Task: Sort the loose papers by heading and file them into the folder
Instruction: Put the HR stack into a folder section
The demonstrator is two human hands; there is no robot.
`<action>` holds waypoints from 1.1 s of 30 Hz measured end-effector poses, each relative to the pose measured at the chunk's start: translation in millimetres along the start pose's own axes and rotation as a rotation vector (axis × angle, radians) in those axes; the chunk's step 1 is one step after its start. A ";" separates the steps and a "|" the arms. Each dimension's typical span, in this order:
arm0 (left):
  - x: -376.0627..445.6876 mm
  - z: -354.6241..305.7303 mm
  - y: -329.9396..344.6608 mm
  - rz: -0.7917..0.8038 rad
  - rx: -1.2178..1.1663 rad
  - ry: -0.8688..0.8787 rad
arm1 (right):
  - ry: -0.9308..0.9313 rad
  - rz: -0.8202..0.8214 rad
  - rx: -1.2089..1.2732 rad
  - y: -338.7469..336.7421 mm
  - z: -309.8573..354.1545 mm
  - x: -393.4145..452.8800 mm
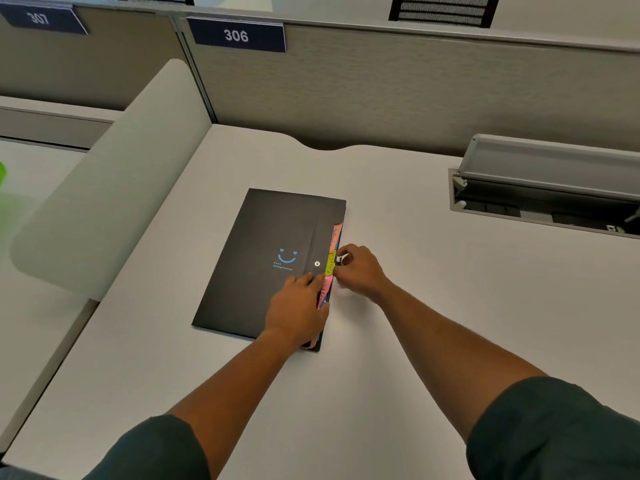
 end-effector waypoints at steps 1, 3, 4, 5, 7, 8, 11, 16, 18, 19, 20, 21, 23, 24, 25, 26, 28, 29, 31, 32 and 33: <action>2.5 4.4 -0.2 -0.009 -0.081 -0.005 | 0.009 0.018 0.019 1.8 0.7 -0.7; 10.2 14.8 0.2 -0.008 -0.235 -0.027 | 0.018 0.048 0.034 5.5 2.1 -1.6; 15.4 20.2 0.8 -0.007 -0.299 -0.040 | 0.022 0.051 0.036 6.8 2.0 -1.7; 20.5 25.6 0.6 -0.011 -0.364 -0.061 | 0.025 0.046 0.042 7.8 1.6 -1.6; 28.4 35.6 -0.6 -0.011 -0.508 -0.136 | 0.025 0.023 0.039 8.3 1.1 -1.0; 31.4 39.9 -0.1 -0.005 -0.575 -0.178 | 0.024 0.012 0.026 8.2 1.0 -0.4; 38.7 50.5 4.5 0.004 -0.714 -0.282 | 0.017 -0.008 0.000 8.4 3.4 0.9; 50.1 57.6 8.8 -0.009 -0.819 -0.356 | 0.013 -0.025 -0.059 8.5 5.5 3.9; 53.9 57.7 10.3 -0.007 -0.838 -0.363 | 0.017 -0.026 -0.084 8.2 5.9 4.9; 55.6 58.2 12.2 0.000 -0.835 -0.368 | 0.018 -0.026 -0.098 8.1 5.8 5.8; 56.9 59.1 14.1 0.008 -0.827 -0.378 | 0.019 -0.024 -0.117 8.3 5.6 6.8; 58.0 60.8 16.2 0.015 -0.819 -0.396 | 0.023 -0.023 -0.134 8.8 5.0 7.9; 59.8 65.0 19.2 0.019 -0.798 -0.438 | 0.036 -0.029 -0.159 9.7 3.8 9.5; 60.5 66.5 19.7 0.016 -0.785 -0.454 | 0.041 -0.037 -0.169 9.8 3.1 10.1; 61.3 67.7 20.1 0.009 -0.779 -0.468 | 0.046 -0.046 -0.177 9.8 2.5 10.9; 61.6 68.9 20.1 -0.001 -0.780 -0.483 | 0.050 -0.055 -0.184 9.6 2.3 11.1; 61.9 71.0 21.1 -0.019 -0.793 -0.516 | 0.063 -0.069 -0.197 9.5 1.9 10.9; 62.0 72.1 21.9 -0.025 -0.797 -0.534 | 0.072 -0.073 -0.199 9.7 0.9 11.2; 62.9 74.2 23.4 -0.027 -0.802 -0.569 | 0.087 -0.072 -0.206 9.8 0.1 11.7; 63.6 75.1 23.9 -0.022 -0.807 -0.587 | 0.094 -0.068 -0.209 9.7 0.3 11.5; 64.5 75.8 24.6 -0.015 -0.810 -0.601 | 0.099 -0.066 -0.212 9.5 0.3 11.5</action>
Point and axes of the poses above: each hand's wrist, its own x-axis towards the middle knuckle, its own y-axis out of the palm, z = x × y, the point moved 10 cm from there along x, towards the middle knuckle, and after that the axes turned 3 degrees about -y, right-handed, at the moved point
